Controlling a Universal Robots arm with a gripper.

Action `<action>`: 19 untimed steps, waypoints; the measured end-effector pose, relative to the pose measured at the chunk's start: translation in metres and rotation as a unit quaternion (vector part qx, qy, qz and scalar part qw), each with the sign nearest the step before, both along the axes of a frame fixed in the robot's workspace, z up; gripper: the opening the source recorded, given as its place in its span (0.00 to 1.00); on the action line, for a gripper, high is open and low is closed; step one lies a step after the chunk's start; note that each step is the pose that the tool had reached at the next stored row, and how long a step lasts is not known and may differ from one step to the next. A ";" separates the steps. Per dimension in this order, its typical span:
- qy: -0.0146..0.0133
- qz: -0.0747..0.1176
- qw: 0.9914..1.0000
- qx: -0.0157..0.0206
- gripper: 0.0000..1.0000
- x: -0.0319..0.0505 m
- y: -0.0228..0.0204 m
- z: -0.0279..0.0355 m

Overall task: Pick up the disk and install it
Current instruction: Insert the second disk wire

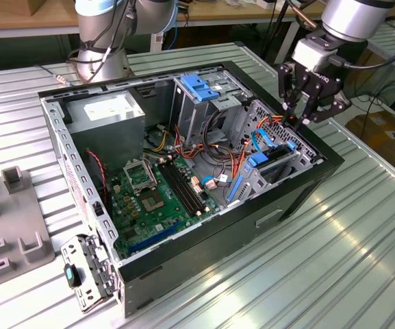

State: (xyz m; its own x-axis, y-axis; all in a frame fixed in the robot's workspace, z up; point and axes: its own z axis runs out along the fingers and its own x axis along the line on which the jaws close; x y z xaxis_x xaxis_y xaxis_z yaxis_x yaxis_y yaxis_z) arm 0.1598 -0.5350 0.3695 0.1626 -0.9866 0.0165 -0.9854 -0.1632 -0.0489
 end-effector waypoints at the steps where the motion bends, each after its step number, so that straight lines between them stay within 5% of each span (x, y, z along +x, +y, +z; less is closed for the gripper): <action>1: 0.000 0.009 1.000 0.000 0.36 0.0001 0.0000 0.0000; 5: 0.000 0.055 0.998 0.000 0.36 0.0002 0.0000 0.0000; 11: 0.000 0.117 0.993 0.000 0.36 0.0009 0.0000 0.0000; 13: 0.000 0.149 0.989 0.000 0.36 0.0012 0.0000 0.0000; 15: 0.001 0.159 0.987 0.000 0.36 0.0101 0.0000 -0.0001; 16: 0.002 0.169 0.986 0.000 0.36 0.0120 0.0000 0.0000; 18: 0.002 0.199 0.980 0.000 0.36 0.0133 0.0000 -0.0001; 19: 0.002 0.208 0.978 0.000 0.36 0.0137 0.0000 -0.0001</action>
State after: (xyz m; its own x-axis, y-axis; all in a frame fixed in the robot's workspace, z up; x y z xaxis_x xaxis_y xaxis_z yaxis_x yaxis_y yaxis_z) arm 0.1735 -0.5349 0.3694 0.5504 -0.8347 0.0149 -0.8336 -0.5505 -0.0458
